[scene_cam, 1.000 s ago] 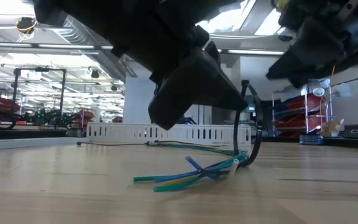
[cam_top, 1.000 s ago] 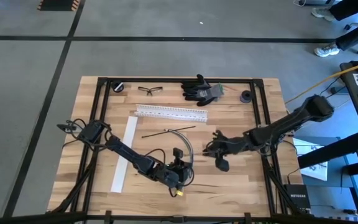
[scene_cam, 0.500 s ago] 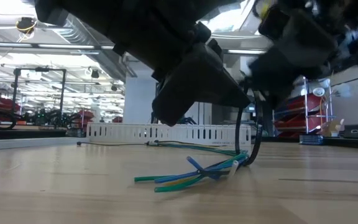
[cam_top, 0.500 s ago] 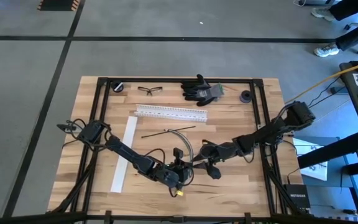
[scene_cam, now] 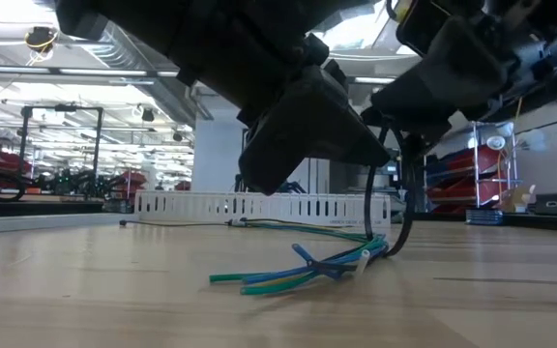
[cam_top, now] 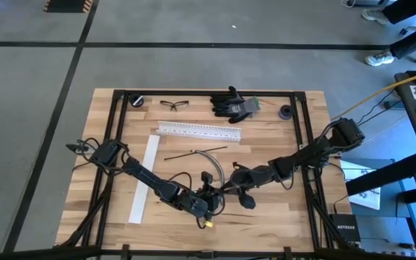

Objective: Ziptie cables
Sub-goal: Wrap the black zip tie on the cable

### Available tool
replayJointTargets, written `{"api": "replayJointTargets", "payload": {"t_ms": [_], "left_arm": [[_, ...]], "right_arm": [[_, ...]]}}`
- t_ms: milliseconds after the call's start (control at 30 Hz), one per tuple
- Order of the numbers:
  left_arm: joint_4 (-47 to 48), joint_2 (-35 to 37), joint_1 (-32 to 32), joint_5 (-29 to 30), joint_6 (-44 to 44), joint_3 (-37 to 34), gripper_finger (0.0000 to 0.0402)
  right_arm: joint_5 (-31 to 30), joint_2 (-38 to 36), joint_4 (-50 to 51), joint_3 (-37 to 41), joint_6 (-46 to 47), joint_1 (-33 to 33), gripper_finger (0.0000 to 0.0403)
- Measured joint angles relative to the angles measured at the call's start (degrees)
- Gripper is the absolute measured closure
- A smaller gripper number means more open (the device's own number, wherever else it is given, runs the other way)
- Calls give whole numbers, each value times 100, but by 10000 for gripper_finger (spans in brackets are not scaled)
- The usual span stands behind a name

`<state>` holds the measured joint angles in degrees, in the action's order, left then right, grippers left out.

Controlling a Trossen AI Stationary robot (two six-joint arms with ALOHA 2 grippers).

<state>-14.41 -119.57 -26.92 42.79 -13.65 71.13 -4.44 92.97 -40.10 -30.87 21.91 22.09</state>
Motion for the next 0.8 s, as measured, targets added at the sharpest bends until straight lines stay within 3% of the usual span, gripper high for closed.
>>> {"api": "replayJointTargets", "payload": {"t_ms": [67, 133, 433, 800], "left_arm": [[1, 0, 0, 1, 3, 0, 402], [-3, 0, 0, 1, 13, 0, 402], [40, 7, -12, 20, 12, 0, 402], [515, -185, -94, -13, -63, 0, 402]], "right_arm": [[-16, 39, -52, -7, -328, 8, 389], [-262, 65, 18, -2, -612, 33, 395], [-2345, -84, 229, -162, -2406, 532, 402], [-3121, -1816, 2309, -407, -3033, 592, 403]]}}
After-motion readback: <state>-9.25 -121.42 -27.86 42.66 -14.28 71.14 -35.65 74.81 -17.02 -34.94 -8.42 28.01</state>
